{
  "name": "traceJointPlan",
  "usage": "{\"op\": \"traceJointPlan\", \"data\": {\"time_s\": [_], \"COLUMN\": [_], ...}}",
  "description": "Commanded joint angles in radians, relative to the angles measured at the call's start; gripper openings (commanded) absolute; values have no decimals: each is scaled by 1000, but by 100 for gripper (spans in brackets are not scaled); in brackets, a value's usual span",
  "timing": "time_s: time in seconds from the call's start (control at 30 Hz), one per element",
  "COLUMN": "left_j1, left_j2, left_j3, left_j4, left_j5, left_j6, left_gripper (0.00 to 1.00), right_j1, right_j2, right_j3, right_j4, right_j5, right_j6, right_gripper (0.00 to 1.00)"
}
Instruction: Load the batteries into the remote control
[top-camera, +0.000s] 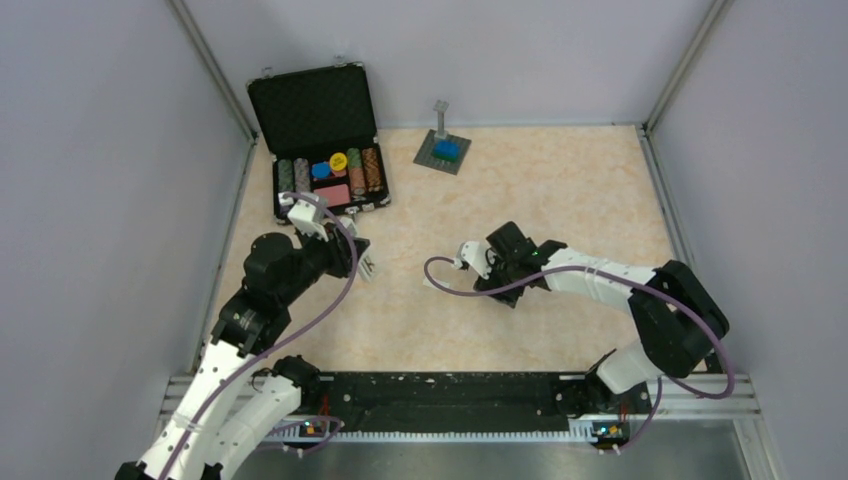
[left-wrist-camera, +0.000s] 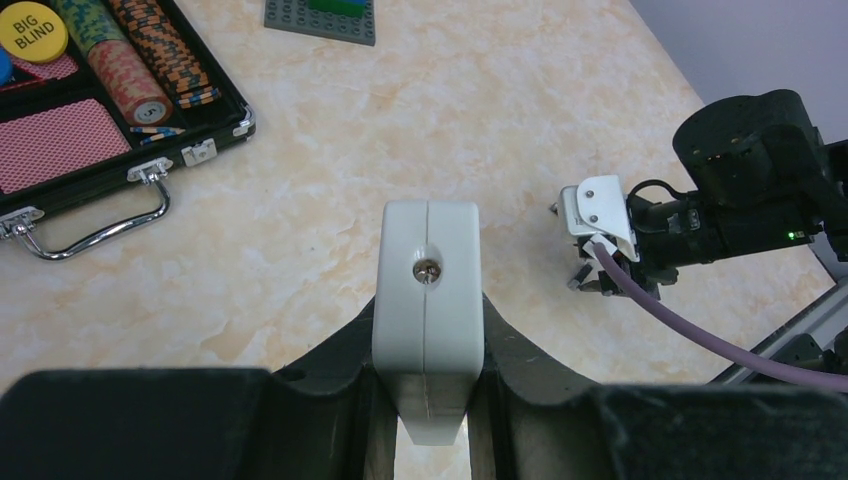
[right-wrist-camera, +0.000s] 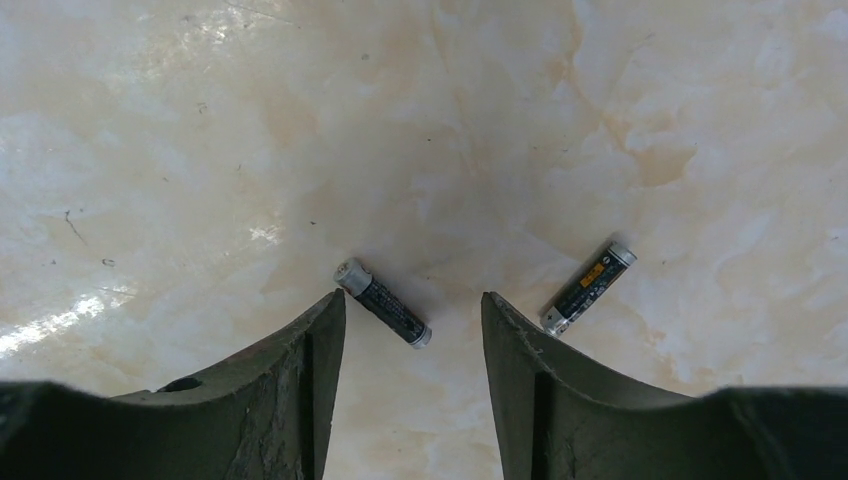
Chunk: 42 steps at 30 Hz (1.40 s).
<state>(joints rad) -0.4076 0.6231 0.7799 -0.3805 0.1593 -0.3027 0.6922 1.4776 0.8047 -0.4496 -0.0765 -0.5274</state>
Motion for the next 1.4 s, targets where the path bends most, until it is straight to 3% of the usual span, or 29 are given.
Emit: {"op": "traceJointPlan", "data": {"time_s": [0.0, 0.27, 0.43, 0.6, 0.7, 0.8, 0.97, 1.17, 1.37], "left_j1": [-2, -2, -1, -2, -2, -2, -2, -2, -2], "left_j2": [-22, -34, -39, -51, -54, -54, -50, -49, -19], "left_j3": [32, 24, 27, 20, 11, 11, 17, 5, -4], "left_j4": [20, 25, 20, 29, 38, 38, 35, 59, 180], "left_j5": [-1, 0, -2, -12, -8, -3, 7, 49, 263], "left_j6": [14, 11, 10, -3, -10, -13, -17, -54, -156], "left_gripper": [0, 0, 0, 0, 0, 0, 0, 0, 0], "right_j1": [10, 11, 10, 11, 11, 10, 8, -2, -8], "right_j2": [29, 40, 91, 118, 122, 128, 100, -52, -241], "right_j3": [21, 20, 73, 98, 110, 125, 146, 195, 196], "right_j4": [11, -5, -43, -46, -51, -66, -59, -9, 107], "right_j5": [35, 44, 10, 1, 16, 10, 19, -12, -79], "right_j6": [7, 15, 62, 79, 100, 129, 163, 267, 457], "right_gripper": [51, 47, 31, 22, 7, 1, 0, 0, 0]}}
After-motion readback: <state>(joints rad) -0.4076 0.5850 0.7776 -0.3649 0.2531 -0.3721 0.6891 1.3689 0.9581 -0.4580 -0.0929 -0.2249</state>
